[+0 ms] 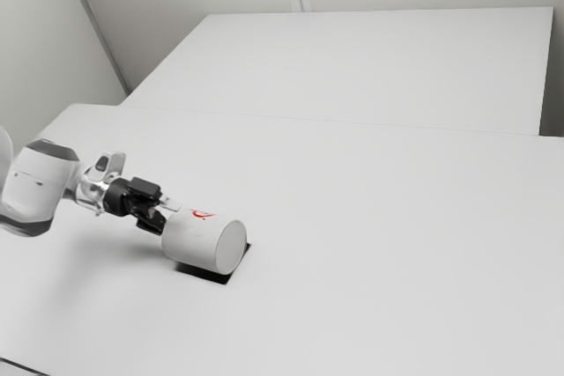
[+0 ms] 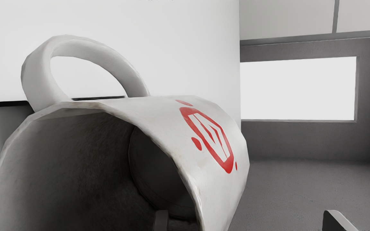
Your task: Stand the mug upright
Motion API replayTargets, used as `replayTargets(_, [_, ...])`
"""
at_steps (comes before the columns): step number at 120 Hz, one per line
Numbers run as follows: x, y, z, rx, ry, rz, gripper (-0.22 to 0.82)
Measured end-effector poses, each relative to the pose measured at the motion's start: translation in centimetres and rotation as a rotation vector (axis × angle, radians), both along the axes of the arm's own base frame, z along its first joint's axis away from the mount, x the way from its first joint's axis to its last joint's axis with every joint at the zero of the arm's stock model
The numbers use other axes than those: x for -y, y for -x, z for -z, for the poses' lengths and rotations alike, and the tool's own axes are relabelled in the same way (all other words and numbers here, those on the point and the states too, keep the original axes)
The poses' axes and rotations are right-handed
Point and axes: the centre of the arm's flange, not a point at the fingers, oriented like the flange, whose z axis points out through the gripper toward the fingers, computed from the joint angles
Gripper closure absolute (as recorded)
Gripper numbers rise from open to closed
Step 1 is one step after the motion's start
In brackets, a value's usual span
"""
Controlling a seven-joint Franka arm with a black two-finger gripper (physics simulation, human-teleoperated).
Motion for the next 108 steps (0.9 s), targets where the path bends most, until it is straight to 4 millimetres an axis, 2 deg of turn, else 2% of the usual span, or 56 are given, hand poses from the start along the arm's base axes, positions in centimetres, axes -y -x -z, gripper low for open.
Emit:
replayTargets(17, [0.1,-0.1,0.2,0.028,0.008,0.000,0.48])
replayTargets(35, [0.0,-0.1,0.3,0.052,0.012,0.001,0.66])
replayTargets(46, [0.2,-0.2,-0.2,0.075,0.011,0.010,0.71])
replayTargets(56, [0.6,-0.4,-1.5,0.111,0.006,0.021,0.74])
replayTargets(76, [2.1,-0.4,-6.5,0.215,-0.032,0.066,0.77])
replayTargets(94, [4.3,-1.2,-9.2,0.235,-0.192,0.178,0.78])
replayTargets(108, [5.6,-3.0,-11.8,0.246,-0.405,0.287,0.78])
